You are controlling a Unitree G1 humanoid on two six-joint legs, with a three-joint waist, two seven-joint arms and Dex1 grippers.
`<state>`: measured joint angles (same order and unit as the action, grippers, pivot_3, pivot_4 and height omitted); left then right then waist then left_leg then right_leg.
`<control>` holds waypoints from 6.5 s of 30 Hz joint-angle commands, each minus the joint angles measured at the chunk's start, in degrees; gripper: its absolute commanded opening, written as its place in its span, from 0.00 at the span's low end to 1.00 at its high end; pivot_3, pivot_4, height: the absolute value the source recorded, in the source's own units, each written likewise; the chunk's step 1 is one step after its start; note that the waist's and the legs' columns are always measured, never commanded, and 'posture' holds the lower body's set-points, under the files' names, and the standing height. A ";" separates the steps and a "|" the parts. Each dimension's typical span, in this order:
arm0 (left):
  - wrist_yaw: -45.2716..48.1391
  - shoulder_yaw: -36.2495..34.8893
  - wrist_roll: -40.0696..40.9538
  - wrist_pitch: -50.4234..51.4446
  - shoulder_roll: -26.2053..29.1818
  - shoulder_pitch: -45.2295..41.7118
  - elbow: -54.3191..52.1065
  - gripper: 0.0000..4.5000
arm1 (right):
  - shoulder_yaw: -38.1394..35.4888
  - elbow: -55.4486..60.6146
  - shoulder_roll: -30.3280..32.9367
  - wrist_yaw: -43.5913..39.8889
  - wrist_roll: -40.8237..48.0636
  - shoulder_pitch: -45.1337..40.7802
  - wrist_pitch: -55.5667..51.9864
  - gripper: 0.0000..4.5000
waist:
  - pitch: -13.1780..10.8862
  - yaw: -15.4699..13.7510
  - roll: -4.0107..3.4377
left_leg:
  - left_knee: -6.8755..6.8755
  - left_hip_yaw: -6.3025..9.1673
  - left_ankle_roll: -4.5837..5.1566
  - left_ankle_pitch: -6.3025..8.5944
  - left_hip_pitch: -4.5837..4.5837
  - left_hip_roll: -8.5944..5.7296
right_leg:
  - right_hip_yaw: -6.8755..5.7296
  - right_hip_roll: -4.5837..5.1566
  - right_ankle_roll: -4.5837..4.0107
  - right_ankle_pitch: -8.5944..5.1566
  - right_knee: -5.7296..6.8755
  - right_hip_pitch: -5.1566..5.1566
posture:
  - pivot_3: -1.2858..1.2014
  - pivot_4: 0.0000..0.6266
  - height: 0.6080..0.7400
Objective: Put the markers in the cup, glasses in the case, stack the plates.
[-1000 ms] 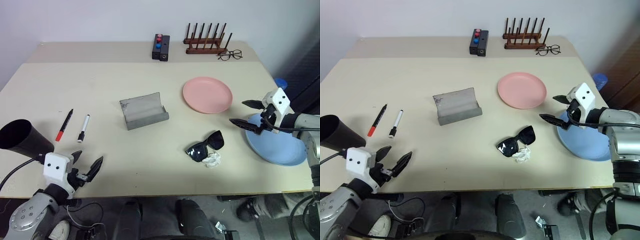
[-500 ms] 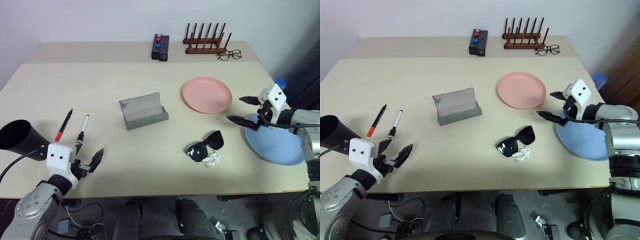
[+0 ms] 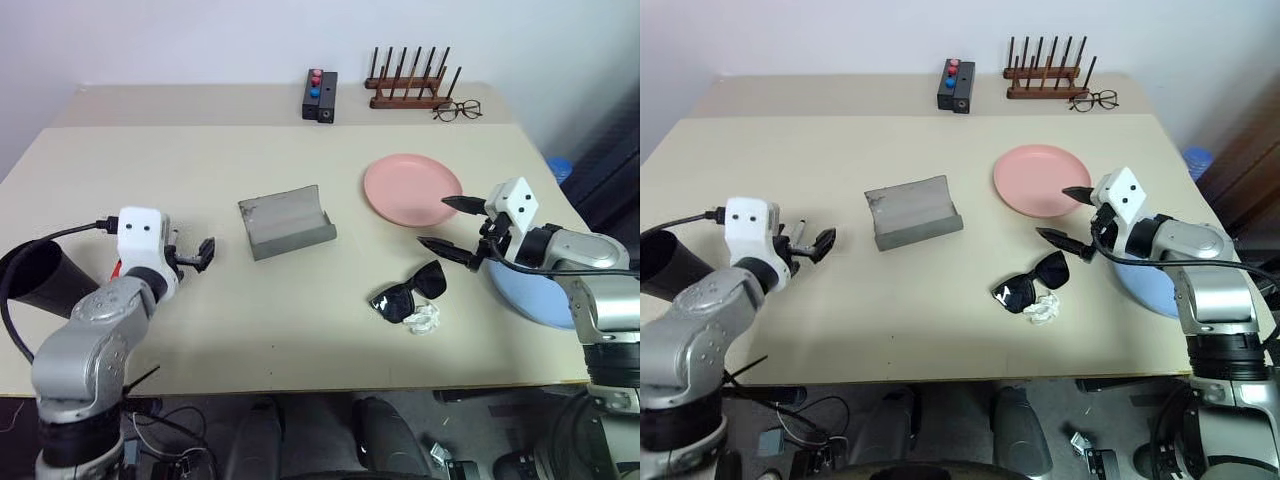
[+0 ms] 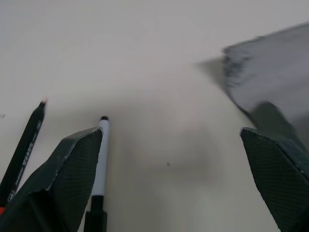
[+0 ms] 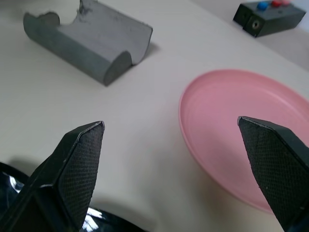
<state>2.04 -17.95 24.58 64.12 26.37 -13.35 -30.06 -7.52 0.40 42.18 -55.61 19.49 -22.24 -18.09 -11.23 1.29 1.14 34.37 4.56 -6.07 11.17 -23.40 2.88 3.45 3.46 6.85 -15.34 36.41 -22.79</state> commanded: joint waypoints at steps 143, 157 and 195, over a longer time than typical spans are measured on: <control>-16.25 -9.42 -15.55 6.70 3.21 -34.59 50.65 0.86 | 19.66 18.23 -22.00 5.20 10.45 4.49 -3.62 1.00 | 0.16 1.08 0.42 | -0.32 0.27 -0.17 -0.09 -0.08 0.04 | -0.21 -0.09 0.10 0.00 0.03 -0.17 | 0.52 0.24 1.00; -18.32 -19.06 -13.84 8.62 -2.87 -34.15 45.57 0.04 | 19.60 18.75 -21.57 4.66 10.71 4.42 -4.44 1.00 | 0.16 1.06 0.42 | -0.31 0.28 -0.21 -0.11 -0.06 0.04 | -0.22 -0.07 0.15 0.03 0.04 -0.13 | 0.52 0.24 1.00; -5.78 -24.77 -13.58 -41.61 -6.60 8.06 -7.45 0.01 | 18.62 15.21 -21.54 -1.89 11.03 -3.64 -1.47 1.00 | 0.15 0.99 0.41 | -0.22 0.22 -0.22 -0.12 -0.07 0.04 | -0.19 -0.03 -0.12 -0.06 -0.09 -0.04 | 0.52 0.24 1.00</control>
<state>-2.76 -41.65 12.33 24.67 19.86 -5.73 -35.02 10.93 14.55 21.24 -57.16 30.29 -25.79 -20.68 -11.07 2.28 1.55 34.15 4.78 -6.29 11.05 -23.46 2.91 3.27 3.44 6.73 -15.40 36.31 -22.81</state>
